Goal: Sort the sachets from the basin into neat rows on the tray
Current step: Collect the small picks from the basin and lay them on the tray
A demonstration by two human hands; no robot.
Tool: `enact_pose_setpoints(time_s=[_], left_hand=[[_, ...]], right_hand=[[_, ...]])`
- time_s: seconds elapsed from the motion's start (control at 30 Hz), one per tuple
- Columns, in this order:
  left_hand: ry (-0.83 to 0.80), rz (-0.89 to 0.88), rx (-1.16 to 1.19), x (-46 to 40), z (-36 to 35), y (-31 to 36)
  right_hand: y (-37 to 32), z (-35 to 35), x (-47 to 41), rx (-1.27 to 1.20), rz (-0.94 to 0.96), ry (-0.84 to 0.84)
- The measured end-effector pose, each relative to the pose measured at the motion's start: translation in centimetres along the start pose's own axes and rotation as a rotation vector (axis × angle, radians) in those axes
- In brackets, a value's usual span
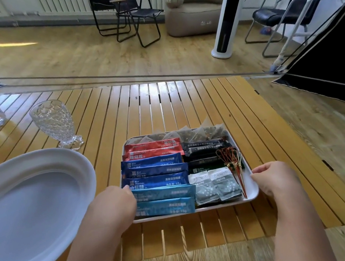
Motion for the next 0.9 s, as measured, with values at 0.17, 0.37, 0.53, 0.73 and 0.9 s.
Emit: enact_pose_setpoints(time_s=[0.17, 0.37, 0.53, 0.73, 0.9], left_hand=[[-0.037, 0.019, 0.196, -0.7, -0.6, -0.8], [0.152, 0.215, 0.278, -0.7, 0.7, -2.2], [0.304, 0.199, 0.562, -0.7, 1.4, -2.4], [0.293, 0.283, 1.454, -2.7, -0.2, -2.3], [0.22, 0.229, 1.957, -3.4, -0.9, -2.0]], right_hand=[[0.1, -0.5, -0.1, -0.01, 0.001, -0.031], [-0.6, 0.0, 0.8, -0.089, -0.003, 0.048], [-3.2, 0.2, 2.4, -0.31, 0.119, 0.109], [-5.1, -2.5, 3.1, -0.92, 0.003, -0.172], [-6.8, -4.2, 3.0, -1.495, -0.096, -0.459]])
Point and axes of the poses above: each hand's wrist, its own x-axis away from the middle knuckle, its own z-axis out of the back of the hand, y = z × x, the point moved 9 cm from there along -x, towards the middle knuckle, and after that the axes turned 5 degrees about -z, right-handed, at the moved point
